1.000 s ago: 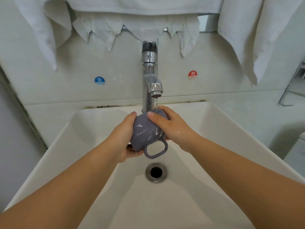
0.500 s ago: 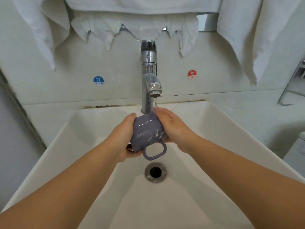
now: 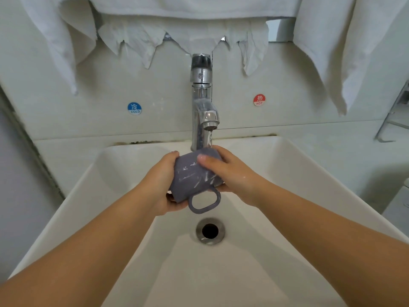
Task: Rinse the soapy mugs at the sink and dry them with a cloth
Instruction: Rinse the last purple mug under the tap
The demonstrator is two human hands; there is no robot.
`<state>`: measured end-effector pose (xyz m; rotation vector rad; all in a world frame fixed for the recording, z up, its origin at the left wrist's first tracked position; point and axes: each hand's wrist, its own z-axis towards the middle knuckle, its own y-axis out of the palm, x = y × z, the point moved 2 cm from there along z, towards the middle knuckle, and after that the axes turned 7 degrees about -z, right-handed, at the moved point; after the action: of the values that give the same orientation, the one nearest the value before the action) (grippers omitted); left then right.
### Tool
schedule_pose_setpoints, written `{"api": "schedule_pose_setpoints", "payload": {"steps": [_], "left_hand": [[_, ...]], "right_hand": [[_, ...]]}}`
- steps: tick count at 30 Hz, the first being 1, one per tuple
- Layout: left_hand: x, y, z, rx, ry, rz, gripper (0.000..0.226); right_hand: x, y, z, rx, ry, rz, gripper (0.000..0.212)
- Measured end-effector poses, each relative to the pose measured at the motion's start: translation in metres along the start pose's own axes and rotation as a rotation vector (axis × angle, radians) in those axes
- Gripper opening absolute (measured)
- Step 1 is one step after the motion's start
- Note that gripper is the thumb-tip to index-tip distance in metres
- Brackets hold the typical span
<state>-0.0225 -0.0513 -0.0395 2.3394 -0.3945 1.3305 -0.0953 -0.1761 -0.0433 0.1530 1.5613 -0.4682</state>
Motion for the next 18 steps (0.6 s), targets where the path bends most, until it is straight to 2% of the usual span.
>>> {"api": "schedule_pose_setpoints", "payload": {"steps": [2, 4, 10, 12, 14, 18], "left_hand": [[-0.0018, 0.0018, 0.0007, -0.003, 0.023, 0.03, 0.034], [-0.003, 0.0049, 0.0011, 0.003, 0.072, 0.081, 0.036], [-0.0021, 0.0052, 0.0025, 0.019, 0.104, 0.12, 0.033], [-0.0016, 0.0035, 0.0037, 0.028, 0.109, 0.124, 0.032], [-0.0017, 0.0036, 0.0047, 0.034, 0.127, 0.145, 0.036], [-0.0031, 0.0088, 0.0078, 0.049, 0.194, 0.215, 0.045]], "right_hand": [[0.0017, 0.0032, 0.0007, 0.03, -0.025, -0.028, 0.033], [0.002, 0.0042, 0.0011, 0.095, -0.009, -0.035, 0.027], [-0.0007, 0.0023, 0.0014, 0.126, 0.13, 0.011, 0.03], [0.0011, 0.0043, 0.0013, 0.081, 0.094, 0.02, 0.023], [0.0033, 0.0056, 0.0001, 0.071, 0.043, 0.0, 0.034], [0.0004, 0.0027, 0.0008, 0.175, 0.06, -0.032, 0.027]]}}
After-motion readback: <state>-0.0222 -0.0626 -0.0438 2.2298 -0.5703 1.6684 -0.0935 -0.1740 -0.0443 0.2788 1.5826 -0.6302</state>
